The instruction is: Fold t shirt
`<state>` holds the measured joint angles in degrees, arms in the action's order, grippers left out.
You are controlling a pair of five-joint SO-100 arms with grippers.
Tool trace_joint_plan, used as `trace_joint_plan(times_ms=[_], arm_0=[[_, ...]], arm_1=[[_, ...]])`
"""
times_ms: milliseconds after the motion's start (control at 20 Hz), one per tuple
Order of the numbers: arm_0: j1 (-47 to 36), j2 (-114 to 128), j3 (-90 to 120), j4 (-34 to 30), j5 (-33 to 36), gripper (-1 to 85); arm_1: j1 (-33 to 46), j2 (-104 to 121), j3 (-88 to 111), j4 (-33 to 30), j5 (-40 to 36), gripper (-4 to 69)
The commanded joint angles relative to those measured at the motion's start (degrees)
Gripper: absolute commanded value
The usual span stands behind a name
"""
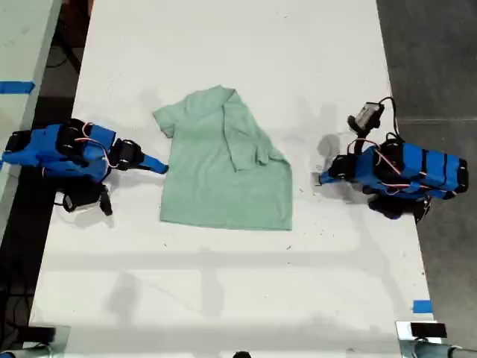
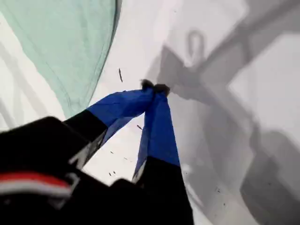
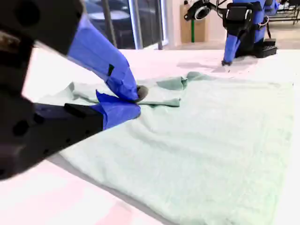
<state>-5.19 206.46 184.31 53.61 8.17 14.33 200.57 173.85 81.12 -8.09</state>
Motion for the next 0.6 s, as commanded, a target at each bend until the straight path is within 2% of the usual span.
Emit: trace_joint_plan(times_ms=[0,300,550], arm_0=[[1.0,0.3,0.4,3.9,-10.7,-0.1],[-0.9,0.4,-5.3,5.0,-12.0,-0.2],[-15.4,-8.3,-22.1,9.7,-0.5,-0.2]], arm_1=[[-0.6,0.5,1.8,-0.4,1.3,-1.2],[-0.5,0.5,1.8,-0.4,1.3,-1.2],[-0.4,0.5,1.8,-0.4,1.4,-1.2]])
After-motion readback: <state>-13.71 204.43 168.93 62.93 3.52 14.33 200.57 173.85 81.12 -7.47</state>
